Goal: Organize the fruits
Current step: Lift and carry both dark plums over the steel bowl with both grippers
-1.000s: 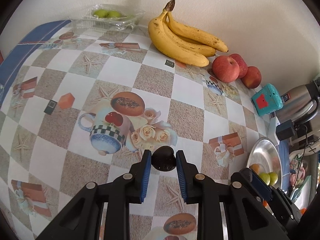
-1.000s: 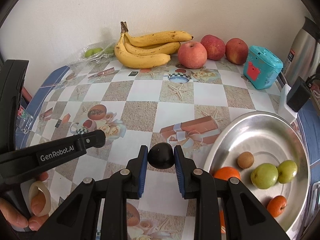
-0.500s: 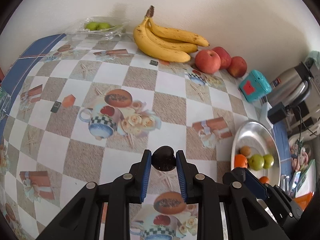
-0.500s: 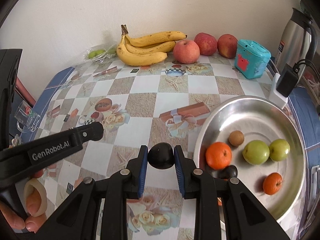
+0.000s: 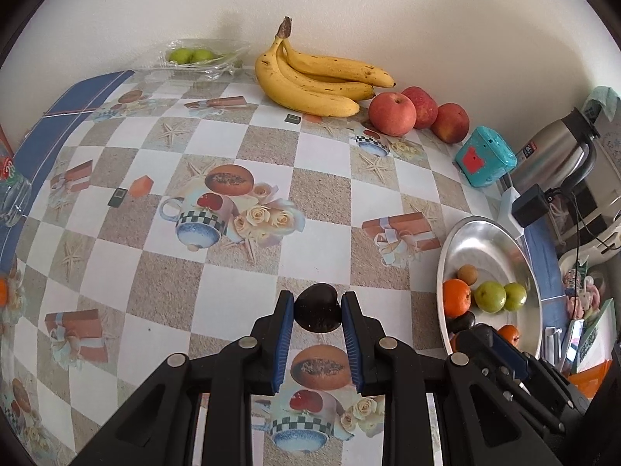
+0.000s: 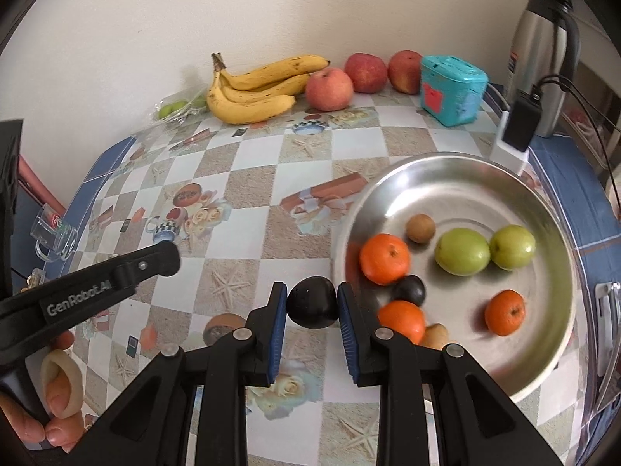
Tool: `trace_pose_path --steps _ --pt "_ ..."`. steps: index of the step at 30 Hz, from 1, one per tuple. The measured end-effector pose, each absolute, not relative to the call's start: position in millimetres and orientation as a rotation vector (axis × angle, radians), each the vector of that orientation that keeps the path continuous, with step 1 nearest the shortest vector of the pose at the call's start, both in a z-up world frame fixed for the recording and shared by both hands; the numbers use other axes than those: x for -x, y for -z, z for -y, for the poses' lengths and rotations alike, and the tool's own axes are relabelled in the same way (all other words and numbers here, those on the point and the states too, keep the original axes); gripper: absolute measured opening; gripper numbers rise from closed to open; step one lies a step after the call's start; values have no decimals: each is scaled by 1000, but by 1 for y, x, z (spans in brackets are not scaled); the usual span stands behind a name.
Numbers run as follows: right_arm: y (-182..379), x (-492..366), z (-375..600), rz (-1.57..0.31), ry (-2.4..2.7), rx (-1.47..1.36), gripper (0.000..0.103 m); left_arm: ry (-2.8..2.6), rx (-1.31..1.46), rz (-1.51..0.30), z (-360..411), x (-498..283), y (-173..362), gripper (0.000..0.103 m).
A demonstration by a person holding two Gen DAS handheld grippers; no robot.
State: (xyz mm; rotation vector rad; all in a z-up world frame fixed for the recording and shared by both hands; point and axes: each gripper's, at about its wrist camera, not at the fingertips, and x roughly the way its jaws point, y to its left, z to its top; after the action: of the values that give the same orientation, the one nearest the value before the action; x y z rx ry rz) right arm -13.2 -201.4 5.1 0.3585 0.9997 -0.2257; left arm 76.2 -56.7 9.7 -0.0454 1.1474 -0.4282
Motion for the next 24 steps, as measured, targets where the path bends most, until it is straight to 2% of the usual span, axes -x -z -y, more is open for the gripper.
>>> trace_pose_path --steps 24 --pt "9 56 303 -1007 472 -548 28 674 -16 -1133 145 -42 -4 27"
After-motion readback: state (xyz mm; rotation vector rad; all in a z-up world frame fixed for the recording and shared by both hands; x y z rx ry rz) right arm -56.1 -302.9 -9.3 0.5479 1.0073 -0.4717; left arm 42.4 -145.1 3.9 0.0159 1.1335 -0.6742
